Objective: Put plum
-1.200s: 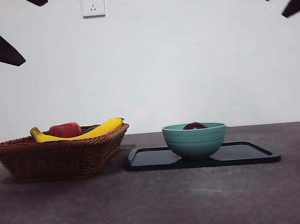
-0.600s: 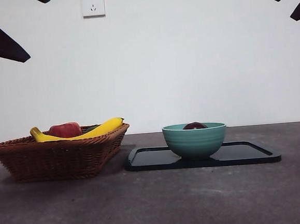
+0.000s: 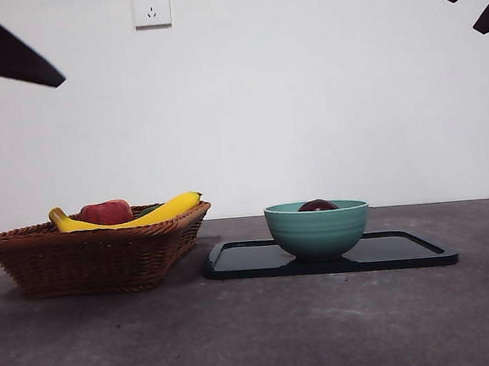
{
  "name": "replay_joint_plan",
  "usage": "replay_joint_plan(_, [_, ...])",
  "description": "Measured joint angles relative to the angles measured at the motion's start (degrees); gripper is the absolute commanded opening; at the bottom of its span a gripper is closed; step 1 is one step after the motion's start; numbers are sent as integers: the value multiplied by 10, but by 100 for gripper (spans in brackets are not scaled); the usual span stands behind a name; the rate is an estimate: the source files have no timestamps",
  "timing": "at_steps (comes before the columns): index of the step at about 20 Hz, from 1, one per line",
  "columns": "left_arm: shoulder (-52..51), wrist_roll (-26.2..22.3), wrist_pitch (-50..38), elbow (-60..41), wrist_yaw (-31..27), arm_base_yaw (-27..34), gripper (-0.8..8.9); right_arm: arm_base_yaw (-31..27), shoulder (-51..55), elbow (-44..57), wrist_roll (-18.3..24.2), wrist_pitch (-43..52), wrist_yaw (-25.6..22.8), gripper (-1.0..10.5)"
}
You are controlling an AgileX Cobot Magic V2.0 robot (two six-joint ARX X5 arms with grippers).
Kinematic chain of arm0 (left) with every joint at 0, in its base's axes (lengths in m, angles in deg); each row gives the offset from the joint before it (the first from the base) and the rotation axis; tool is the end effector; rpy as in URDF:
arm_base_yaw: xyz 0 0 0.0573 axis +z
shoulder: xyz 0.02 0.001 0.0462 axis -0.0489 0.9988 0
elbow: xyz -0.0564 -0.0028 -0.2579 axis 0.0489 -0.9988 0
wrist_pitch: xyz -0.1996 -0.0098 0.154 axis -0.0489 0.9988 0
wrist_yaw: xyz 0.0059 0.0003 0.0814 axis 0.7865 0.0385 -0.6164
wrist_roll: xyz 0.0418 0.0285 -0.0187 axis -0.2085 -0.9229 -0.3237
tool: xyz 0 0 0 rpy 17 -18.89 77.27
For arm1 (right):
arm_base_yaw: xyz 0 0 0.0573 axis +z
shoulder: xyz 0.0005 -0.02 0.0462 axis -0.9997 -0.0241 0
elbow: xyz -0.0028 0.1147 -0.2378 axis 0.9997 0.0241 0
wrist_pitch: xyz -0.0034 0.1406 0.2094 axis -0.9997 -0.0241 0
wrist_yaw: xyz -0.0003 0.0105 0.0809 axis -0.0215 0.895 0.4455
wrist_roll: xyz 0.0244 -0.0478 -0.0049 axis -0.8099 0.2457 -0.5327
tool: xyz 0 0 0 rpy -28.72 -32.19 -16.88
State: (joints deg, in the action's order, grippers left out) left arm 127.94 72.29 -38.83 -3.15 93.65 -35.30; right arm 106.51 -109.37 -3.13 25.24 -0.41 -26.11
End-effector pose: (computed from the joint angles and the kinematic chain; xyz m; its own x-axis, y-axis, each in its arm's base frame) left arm 0.1361 -0.1027 0.2956 0.3167 -0.7569 -0.5716 0.7152 0.5864 -0.3803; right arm 0.1313 0.0563 0.3032 0.4757 0.6367 -0.6069 -0.5422 0.7556 0.3677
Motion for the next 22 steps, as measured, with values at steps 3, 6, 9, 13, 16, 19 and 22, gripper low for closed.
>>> replay_joint_plan(3, [37,8,-25,30,-27,-2,397,0,0,0,0,0,0,215])
replay_joint_plan(6, [105,10,-31,94,-51,-4,397,0,0,0,0,0,0,215])
replay_joint_plan(9, [203,10,-30,186,-67,-4,397,0,0,0,0,0,0,215])
replay_joint_plan(13, [340,11,-30,327,-81,-5,397,0,0,0,0,0,0,215])
replay_joint_plan(16, [431,11,-29,413,-85,-9,397,0,0,0,0,0,0,215])
replay_joint_plan(19, [515,15,-25,475,-86,-14,396,0,0,0,0,0,0,215])
replay_joint_plan(22, [577,17,-23,520,-102,-24,396,0,0,0,0,0,0,215])
